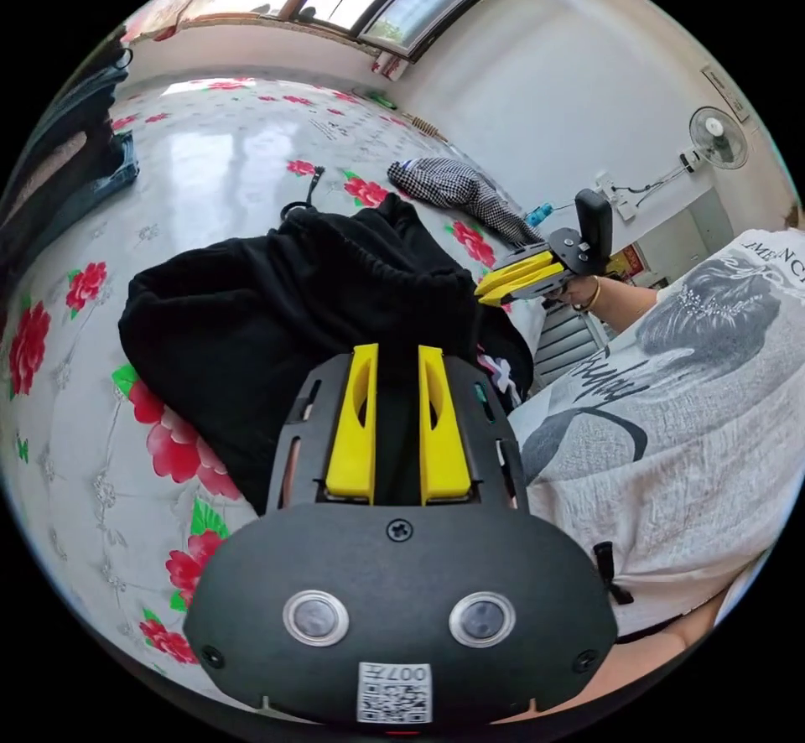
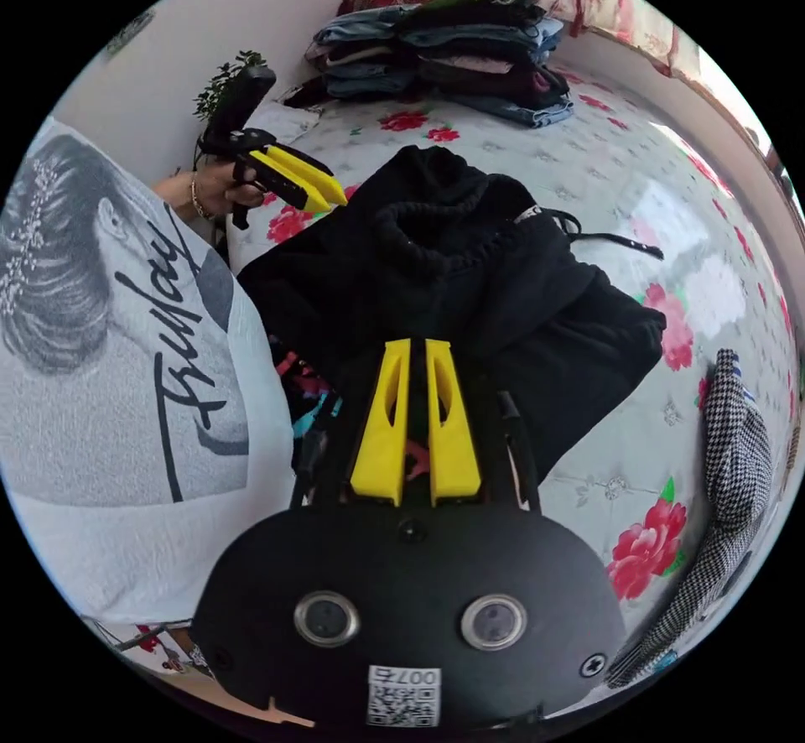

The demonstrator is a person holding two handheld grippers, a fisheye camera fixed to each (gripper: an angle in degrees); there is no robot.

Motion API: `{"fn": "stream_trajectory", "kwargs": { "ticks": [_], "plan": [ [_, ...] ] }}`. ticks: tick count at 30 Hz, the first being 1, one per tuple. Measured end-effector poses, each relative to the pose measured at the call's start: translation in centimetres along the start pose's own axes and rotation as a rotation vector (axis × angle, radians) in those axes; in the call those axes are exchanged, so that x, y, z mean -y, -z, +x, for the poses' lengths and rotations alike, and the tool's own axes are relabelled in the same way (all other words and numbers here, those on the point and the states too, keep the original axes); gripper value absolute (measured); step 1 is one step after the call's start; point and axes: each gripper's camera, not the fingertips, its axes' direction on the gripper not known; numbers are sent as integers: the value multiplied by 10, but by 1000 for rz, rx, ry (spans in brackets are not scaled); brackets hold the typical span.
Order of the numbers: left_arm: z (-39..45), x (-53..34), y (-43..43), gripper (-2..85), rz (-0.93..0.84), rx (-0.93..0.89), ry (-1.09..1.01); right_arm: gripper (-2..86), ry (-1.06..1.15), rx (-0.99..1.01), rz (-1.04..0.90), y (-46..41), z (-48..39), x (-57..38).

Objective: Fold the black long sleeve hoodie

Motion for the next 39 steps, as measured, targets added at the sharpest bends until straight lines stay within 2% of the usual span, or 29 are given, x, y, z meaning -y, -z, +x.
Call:
{"fn": "stream_trajectory", "kwargs": {
  "ticks": [4,8,13,17,20,22,26,30,33,35,36,37,39],
  "plan": [
    [13,22,-21,104,1,-56,-49,20,-133,76,100,-3,26,13],
    [25,45,-48,118,19,-123,-91,15,-184,95,-16,-52,38,24],
    [22,75,-96,66,-101,-136,-85,0,-141,154,-8,-65,31,45],
    [45,95,-121,56,-147,-117,-208,-3,-235,240,12,-71,49,42],
    [32,97,-165,58,-218,-221,-146,-3,-299,275,-60,-91,64,31],
    [20,102,-171,64,-214,-298,-63,-3,-327,324,-29,-85,77,25],
    [43,111,-115,74,-56,-203,-140,-3,-392,296,33,-46,104,17],
    [53,106,-70,70,18,-75,-145,-3,-335,182,216,11,104,20],
    [53,101,-93,69,-93,-31,-144,-3,-268,200,262,6,98,46],
    [45,94,-131,69,-232,-11,-105,-3,-255,219,165,-28,99,64],
    [36,89,-153,69,-318,27,-54,-2,-268,203,42,-62,102,72],
    [34,88,-154,68,-287,16,-45,-2,-299,199,-92,-95,106,77],
    [27,96,-143,62,-269,-31,2,-2,-369,243,20,-84,115,79]
  ]
}}
